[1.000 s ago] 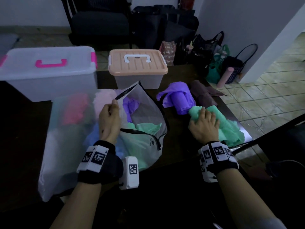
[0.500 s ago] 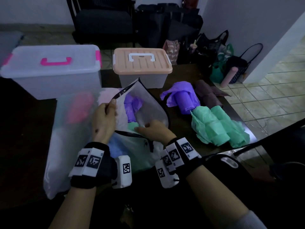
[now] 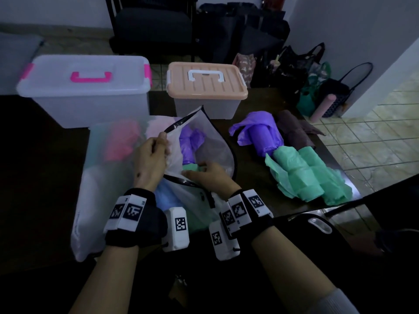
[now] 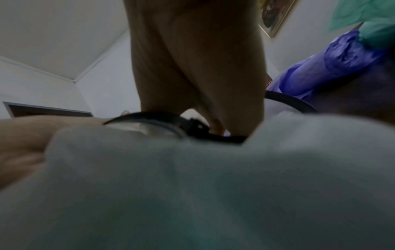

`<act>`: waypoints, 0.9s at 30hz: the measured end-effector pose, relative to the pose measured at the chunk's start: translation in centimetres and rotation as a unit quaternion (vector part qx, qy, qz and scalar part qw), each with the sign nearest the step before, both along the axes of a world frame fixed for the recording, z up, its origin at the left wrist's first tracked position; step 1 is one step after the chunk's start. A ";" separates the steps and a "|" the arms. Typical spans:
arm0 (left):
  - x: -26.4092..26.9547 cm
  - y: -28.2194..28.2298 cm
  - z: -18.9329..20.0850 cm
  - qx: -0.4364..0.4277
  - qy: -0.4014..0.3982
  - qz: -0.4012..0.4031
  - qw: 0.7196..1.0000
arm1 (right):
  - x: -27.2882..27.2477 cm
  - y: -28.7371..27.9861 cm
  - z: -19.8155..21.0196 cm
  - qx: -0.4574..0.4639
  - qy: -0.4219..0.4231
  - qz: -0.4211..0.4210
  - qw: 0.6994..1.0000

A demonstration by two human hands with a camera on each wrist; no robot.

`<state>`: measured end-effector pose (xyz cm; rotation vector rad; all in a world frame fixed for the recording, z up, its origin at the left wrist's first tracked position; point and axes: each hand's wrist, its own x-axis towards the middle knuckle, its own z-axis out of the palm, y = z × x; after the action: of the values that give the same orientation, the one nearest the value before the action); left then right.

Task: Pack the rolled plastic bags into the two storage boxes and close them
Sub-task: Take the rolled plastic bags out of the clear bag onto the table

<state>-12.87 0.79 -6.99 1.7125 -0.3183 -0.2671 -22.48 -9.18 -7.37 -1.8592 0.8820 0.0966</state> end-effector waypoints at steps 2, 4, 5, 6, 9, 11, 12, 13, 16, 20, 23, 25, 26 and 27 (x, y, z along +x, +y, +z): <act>0.0 0.0 0.0 0.000 -0.001 0.002 1.000 | 0.3 0.1 0.1 -0.007 0.004 0.011 1.000; 0.1 0.0 -0.1 -0.002 0.004 0.003 1.000 | 0.6 0.0 0.3 -0.009 0.033 0.024 0.999; 0.1 0.0 -0.1 -0.004 0.007 0.002 1.000 | 0.9 -0.1 0.3 -0.008 0.047 0.027 0.999; 0.2 0.0 -0.2 -0.005 0.008 0.003 1.000 | 1.1 -0.1 0.4 -0.007 0.058 0.031 0.998; 0.3 -0.1 -0.4 0.003 0.001 0.007 1.000 | 1.9 0.0 0.7 -0.017 0.085 0.053 0.995; 0.3 -0.1 -0.3 0.007 -0.001 0.009 1.000 | 2.2 -0.3 0.7 -0.016 0.094 0.051 0.994; 0.3 -0.1 -0.3 0.011 -0.001 0.011 1.000 | 2.3 -0.4 0.6 -0.008 0.095 0.046 0.994; 0.3 -0.1 -0.3 0.013 -0.001 0.013 1.000 | 2.3 -0.5 0.5 0.004 0.096 0.040 0.995; 0.0 -0.1 0.0 0.014 0.004 0.016 1.000 | 2.2 -0.9 0.4 0.035 0.105 0.037 0.993; -0.1 -0.1 0.0 0.019 -0.005 0.010 1.000 | 2.0 -1.5 -0.3 0.088 0.071 -0.013 0.994; -0.2 0.0 -0.1 0.027 -0.006 0.004 1.000 | 1.5 -1.8 -0.8 0.132 0.042 -0.053 0.989; -0.1 0.1 0.0 0.028 -0.010 0.005 1.000 | 1.0 -2.0 -0.9 0.152 0.014 -0.074 0.985; -0.1 0.1 0.0 0.029 -0.013 0.006 0.999 | 0.7 -2.2 -0.9 0.161 -0.006 -0.080 0.984; -0.1 0.1 0.0 0.028 -0.016 0.006 0.999 | 0.2 -2.3 -0.7 0.171 -0.030 -0.084 0.981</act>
<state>-12.96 0.87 -7.02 1.7759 -0.3260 -0.2418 -22.23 -11.47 -8.10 -1.4569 0.9146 0.0819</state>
